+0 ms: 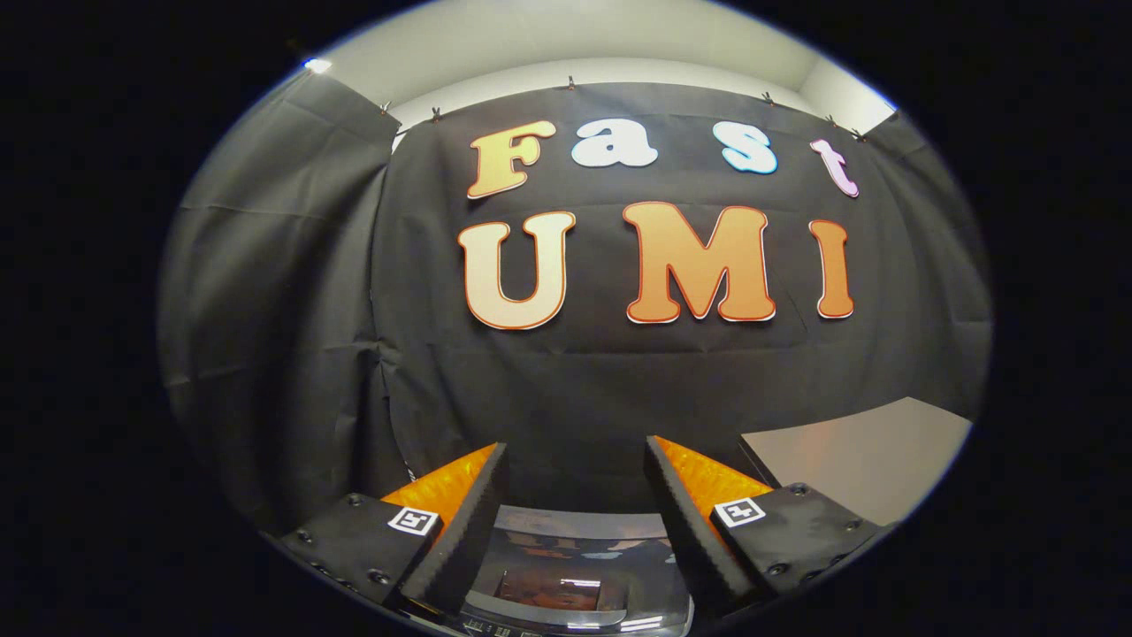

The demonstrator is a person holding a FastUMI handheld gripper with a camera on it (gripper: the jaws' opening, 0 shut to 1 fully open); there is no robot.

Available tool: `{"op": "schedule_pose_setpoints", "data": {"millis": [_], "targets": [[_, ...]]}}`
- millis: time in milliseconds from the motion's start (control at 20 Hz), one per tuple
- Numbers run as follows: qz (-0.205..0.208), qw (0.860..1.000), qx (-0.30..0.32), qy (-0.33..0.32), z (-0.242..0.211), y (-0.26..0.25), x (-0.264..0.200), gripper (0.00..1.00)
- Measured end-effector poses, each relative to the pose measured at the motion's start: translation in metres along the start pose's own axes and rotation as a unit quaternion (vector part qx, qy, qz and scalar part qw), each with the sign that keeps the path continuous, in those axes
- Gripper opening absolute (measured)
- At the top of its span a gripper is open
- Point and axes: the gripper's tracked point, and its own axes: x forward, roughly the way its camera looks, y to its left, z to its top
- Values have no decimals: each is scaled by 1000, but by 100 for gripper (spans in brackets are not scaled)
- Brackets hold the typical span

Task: Put the clothes into the washing machine and then close the washing machine lid.

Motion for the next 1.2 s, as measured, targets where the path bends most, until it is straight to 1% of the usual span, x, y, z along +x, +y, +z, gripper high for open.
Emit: {"op": "schedule_pose_setpoints", "data": {"millis": [150,300,450,850,1200], "targets": [[-2,1000,4,-4,1,-1,-2,98],[4,1000,0,-16,9,2,-8,98],[7,1000,9,-21,17,2,-11,98],[11,999,22,-36,63,-12,-30,98],[5,998,35,-43,95,-26,-53,98]]}}
